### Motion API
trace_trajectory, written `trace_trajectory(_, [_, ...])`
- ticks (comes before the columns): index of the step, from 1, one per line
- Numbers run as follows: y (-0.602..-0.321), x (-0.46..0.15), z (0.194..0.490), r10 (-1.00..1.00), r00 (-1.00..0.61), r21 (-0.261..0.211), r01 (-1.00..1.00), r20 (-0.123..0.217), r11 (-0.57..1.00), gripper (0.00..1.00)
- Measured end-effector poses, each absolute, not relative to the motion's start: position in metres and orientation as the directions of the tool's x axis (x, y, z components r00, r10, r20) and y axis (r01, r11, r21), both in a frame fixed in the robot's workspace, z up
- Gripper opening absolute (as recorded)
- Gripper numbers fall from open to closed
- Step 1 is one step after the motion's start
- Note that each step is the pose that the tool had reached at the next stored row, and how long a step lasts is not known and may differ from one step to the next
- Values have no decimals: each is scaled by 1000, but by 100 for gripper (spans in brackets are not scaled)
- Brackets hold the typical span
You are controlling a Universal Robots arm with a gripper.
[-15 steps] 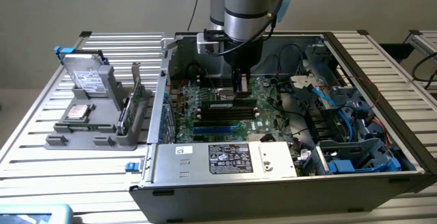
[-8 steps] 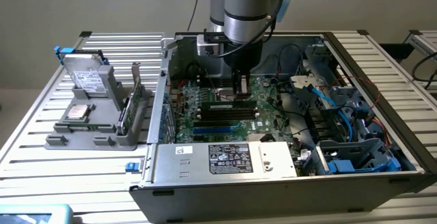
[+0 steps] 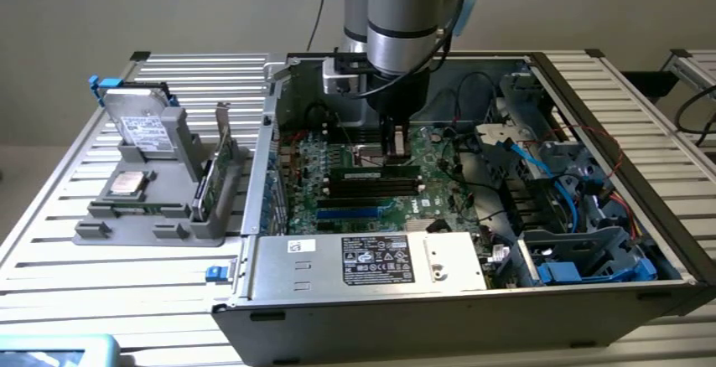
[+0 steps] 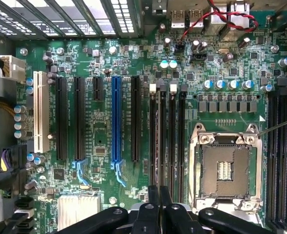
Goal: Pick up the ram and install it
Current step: 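Insert the ram into the slot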
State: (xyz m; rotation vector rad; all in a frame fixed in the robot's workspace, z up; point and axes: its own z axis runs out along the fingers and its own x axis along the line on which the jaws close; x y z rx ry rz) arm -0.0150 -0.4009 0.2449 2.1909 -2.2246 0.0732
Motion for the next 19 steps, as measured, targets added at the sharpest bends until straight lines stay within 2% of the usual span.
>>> trace_trajectory(19, [-402,-15,237,-999,-16,-20,-1000,46,15,12])
